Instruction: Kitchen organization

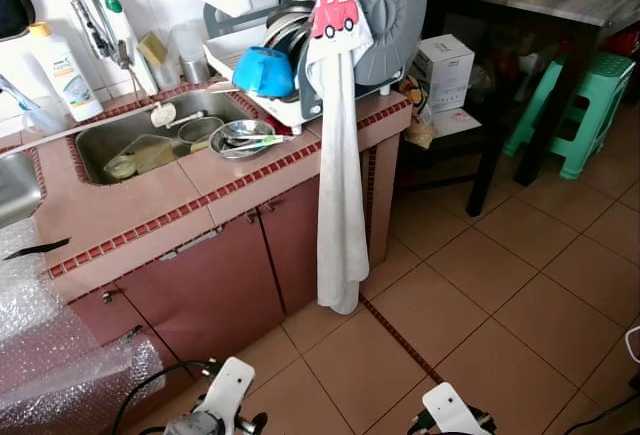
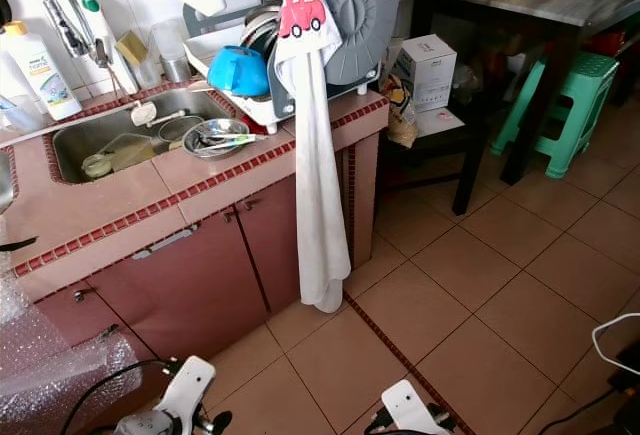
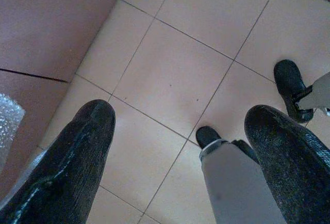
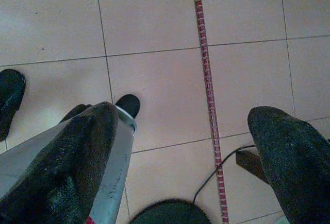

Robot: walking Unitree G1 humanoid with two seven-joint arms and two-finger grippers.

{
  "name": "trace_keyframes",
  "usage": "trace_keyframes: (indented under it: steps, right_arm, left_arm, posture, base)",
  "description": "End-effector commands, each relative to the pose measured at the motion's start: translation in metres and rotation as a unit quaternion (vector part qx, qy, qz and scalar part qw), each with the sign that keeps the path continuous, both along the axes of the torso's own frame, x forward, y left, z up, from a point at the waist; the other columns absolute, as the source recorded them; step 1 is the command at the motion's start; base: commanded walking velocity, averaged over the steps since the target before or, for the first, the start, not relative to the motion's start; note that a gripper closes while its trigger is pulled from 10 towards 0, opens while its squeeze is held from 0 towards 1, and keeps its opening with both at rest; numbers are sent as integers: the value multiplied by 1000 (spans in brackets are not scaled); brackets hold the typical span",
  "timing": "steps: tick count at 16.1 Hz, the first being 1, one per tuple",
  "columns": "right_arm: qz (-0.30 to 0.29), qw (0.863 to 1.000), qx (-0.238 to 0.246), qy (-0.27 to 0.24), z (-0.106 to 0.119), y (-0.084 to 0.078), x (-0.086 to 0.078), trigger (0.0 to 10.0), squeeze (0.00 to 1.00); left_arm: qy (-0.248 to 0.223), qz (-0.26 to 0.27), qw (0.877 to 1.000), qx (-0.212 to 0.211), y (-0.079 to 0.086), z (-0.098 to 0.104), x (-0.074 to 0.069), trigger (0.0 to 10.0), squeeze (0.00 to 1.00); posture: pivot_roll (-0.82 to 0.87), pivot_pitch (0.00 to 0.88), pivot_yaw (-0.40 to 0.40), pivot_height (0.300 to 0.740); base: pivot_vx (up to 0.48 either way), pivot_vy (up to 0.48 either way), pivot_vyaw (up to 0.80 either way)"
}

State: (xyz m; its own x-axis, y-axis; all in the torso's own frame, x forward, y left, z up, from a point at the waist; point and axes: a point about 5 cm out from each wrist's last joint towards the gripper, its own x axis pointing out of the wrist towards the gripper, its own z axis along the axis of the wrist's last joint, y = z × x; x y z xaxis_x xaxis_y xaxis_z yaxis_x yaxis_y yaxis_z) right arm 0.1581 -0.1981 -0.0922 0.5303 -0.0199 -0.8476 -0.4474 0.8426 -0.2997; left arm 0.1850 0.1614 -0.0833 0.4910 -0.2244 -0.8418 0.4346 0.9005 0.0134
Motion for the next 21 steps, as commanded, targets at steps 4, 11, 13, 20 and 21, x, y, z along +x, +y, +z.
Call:
trace_keyframes:
  steps: [4, 11, 13, 20, 21]
  right_arm:
    - [35, 999, -8, 29, -5, 1, -10, 10000, 0]
    - [62, 998, -22, 23, 1, -6, 2, 10000, 0]
    - [72, 997, -21, 24, 1, -3, 3, 10000, 0]
    - [63, 997, -28, 36, -3, -4, -8, 10000, 0]
    - [62, 997, -29, 38, -4, -5, -9, 10000, 0]
  left_arm:
    - [-5, 22, 1000, 6, 0, 1, 5, 10000, 0]
    - [-5, 63, 998, -14, -6, 0, 2, 10000, 0]
    - [-5, 70, 997, -16, -5, -1, 2, 10000, 0]
    - [-8, 54, 998, -11, -8, 1, 6, 10000, 0]
    - [-9, 52, 999, -11, -10, 2, 7, 10000, 0]
  posture:
    - [-13, 0, 71, 740]
    - [0, 0, 24, 740]
    - [1, 0, 25, 740]
    - [-7, 0, 45, 740]
    - [-7, 0, 45, 740]
  base:
    - [0, 0, 0]
    - [0, 0, 0]
    - [0, 0, 0]
    - [0, 0, 0]
    - [0, 0, 0]
